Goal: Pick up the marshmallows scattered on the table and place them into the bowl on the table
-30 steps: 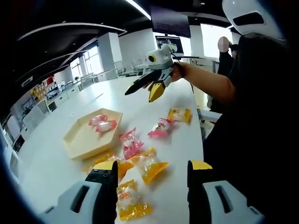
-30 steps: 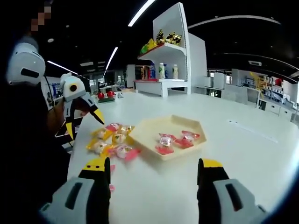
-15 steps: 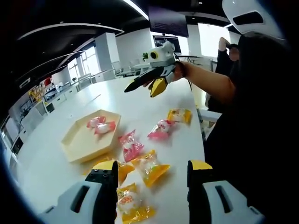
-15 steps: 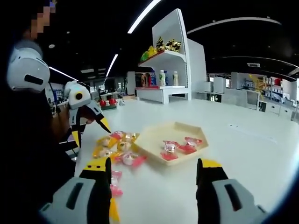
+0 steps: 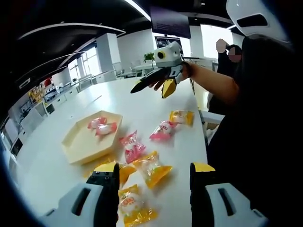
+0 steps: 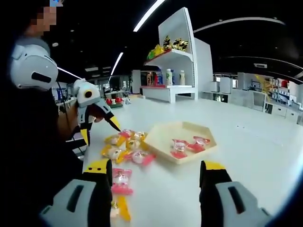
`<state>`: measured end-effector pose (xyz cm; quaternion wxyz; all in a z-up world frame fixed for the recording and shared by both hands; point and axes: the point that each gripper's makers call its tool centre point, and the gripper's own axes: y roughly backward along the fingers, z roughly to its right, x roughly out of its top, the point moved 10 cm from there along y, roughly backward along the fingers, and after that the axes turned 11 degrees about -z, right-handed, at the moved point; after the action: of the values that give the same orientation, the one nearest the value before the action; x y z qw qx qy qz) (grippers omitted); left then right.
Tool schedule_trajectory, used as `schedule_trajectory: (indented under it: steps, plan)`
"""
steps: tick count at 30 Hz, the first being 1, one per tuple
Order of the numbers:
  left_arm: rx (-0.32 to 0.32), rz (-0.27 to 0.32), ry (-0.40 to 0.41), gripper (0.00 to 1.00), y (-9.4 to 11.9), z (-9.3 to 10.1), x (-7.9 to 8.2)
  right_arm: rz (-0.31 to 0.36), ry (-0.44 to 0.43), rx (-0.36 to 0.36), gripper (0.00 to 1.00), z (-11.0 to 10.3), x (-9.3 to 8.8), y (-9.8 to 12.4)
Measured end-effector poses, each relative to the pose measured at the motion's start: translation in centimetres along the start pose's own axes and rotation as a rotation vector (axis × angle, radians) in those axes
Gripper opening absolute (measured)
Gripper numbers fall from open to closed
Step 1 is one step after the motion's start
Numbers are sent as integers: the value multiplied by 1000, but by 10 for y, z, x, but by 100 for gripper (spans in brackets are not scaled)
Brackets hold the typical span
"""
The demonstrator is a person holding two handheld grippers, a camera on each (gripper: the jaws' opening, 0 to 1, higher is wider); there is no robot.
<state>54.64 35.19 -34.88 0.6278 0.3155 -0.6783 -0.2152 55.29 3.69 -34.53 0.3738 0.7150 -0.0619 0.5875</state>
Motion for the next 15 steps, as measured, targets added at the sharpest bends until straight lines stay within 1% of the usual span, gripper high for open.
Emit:
schedule_trajectory:
  steps: [8, 12, 15]
  plan:
    - [5, -3, 11, 60, 2, -1, -3, -16, 8, 12, 76, -1, -2, -3]
    - [7, -2, 11, 60, 2, -2, -2, -18, 5, 17, 76, -1, -4, -2]
    - [7, 3, 10, 60, 2, -1, -1, -34, 8, 17, 76, -1, -6, -1]
